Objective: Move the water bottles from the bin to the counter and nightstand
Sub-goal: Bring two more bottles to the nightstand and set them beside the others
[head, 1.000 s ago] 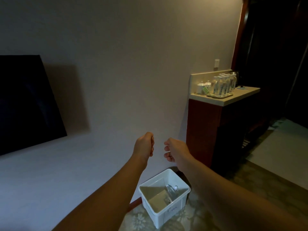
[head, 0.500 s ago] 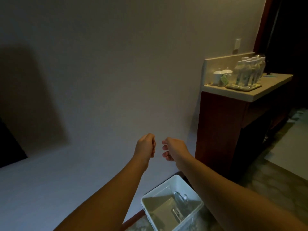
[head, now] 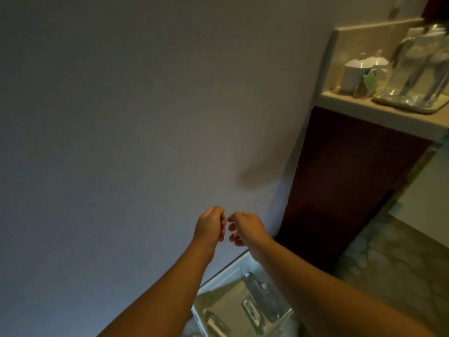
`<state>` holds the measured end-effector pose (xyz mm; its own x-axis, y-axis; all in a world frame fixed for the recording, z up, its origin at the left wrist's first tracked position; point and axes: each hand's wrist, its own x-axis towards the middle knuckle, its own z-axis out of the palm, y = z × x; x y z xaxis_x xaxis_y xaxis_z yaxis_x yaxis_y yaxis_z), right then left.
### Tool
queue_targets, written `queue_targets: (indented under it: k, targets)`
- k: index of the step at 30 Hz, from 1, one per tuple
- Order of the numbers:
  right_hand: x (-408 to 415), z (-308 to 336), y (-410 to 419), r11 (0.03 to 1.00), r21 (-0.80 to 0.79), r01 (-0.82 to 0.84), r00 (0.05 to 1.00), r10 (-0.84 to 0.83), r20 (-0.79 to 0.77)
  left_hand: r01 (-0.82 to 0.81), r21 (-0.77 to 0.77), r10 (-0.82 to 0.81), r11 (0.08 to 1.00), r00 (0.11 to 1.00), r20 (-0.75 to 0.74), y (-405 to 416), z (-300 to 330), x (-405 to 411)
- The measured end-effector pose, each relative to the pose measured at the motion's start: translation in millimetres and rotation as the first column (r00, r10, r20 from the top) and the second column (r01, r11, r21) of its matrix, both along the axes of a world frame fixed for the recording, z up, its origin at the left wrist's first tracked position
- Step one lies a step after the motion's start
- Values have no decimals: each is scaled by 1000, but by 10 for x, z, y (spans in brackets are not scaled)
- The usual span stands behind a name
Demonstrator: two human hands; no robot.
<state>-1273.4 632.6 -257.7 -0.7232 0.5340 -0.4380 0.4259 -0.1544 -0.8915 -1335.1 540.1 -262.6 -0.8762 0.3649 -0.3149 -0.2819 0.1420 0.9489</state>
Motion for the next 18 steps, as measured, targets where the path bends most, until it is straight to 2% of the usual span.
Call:
queue_targets:
  k: [5, 9, 13, 18]
  targets:
    - [-489, -637, 281, 998, 4, 68, 996, -69, 63, 71, -19, -70, 997, 996, 63, 357, -738, -547]
    - [-742, -1332, 464, 993, -28, 111, 984, -106, 140, 65, -10, -62, 998, 983, 174, 489, -1437, -751]
    - [-892, -2234, 599, 994, -59, 93, 974, -79, 213, 53, -70, -36, 996, 972, 232, 515, -2328, -900]
    - [-1025, -3662, 743, 994, -105, 42, 966, -13, 257, -73, -74, 93, 995, 945, 313, 706, -3701, -953]
